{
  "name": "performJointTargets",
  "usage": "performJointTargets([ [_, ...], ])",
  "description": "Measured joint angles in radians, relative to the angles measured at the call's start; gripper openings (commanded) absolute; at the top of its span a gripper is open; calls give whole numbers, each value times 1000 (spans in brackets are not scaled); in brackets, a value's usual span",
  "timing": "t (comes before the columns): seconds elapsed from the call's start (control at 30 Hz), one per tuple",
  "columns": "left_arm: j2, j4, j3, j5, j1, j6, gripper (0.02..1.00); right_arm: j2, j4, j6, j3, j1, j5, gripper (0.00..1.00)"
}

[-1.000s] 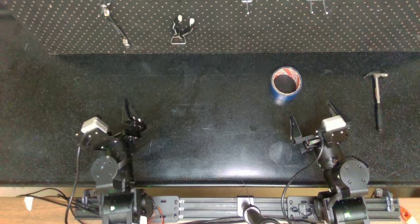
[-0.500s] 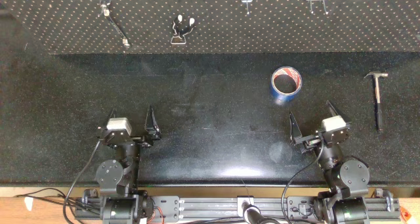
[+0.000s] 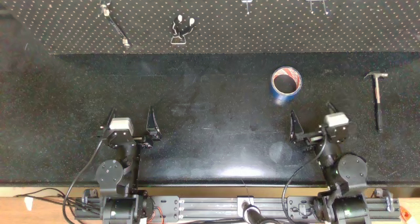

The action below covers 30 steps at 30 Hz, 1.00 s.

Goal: Place Tools Onto Pegboard

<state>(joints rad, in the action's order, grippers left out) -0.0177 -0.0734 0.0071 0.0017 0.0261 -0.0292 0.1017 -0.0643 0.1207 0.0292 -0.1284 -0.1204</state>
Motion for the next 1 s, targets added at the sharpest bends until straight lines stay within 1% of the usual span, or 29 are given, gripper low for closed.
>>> performJointTargets([
  [0.03, 0, 0, 0, 0, 0, 0, 996, 80, -8, 8, 38, -21, 3, 978],
  [0.07, 0, 0, 0, 1, 0, 3, 996, 229, -11, 17, 134, -57, 7, 978],
  [0.1, 0, 0, 0, 3, 0, 3, 996, 307, -4, 21, 187, -76, 7, 978],
  [0.13, 2, -1, 0, 3, 0, 3, 996, 465, -3, 29, 269, -111, 4, 978],
  [0.23, 3, -1, 1, 4, 0, 3, 996, 745, -10, 93, 403, -156, 3, 980],
  [0.3, 2, -1, 1, 4, 0, 3, 996, 845, -20, 109, 465, -169, 3, 978],
  [0.33, 2, -1, 1, 4, 0, 3, 996, 918, -67, 111, 522, -176, 3, 978],
  [0.4, 3, -1, 1, 4, 0, 3, 996, 1021, -157, 114, 603, -177, 2, 978],
  [0.57, 4, -1, 1, 4, 0, 3, 998, 1178, -170, 122, 656, -179, -10, 978],
  [0.77, 4, -1, 1, 4, 0, 3, 996, 1288, -181, 121, 681, -179, -12, 978],
  [0.8, 4, -1, 1, 4, 0, 3, 996, 1301, -179, 113, 689, -179, -12, 919],
  [0.87, 4, -2, 1, 4, 0, 3, 996, 1327, -175, 98, 704, -179, -11, 351],
  [0.9, 4, -1, 1, 4, 0, 3, 996, 1339, -174, 85, 708, -180, -6, 272],
  [0.93, 4, -1, 1, 4, 0, 3, 996, 1347, -173, 87, 709, -180, -1, 80],
  [1.0, 4, -1, 1, 4, 0, 3, 996, 1355, -170, 77, 710, -180, 2, 77],
])
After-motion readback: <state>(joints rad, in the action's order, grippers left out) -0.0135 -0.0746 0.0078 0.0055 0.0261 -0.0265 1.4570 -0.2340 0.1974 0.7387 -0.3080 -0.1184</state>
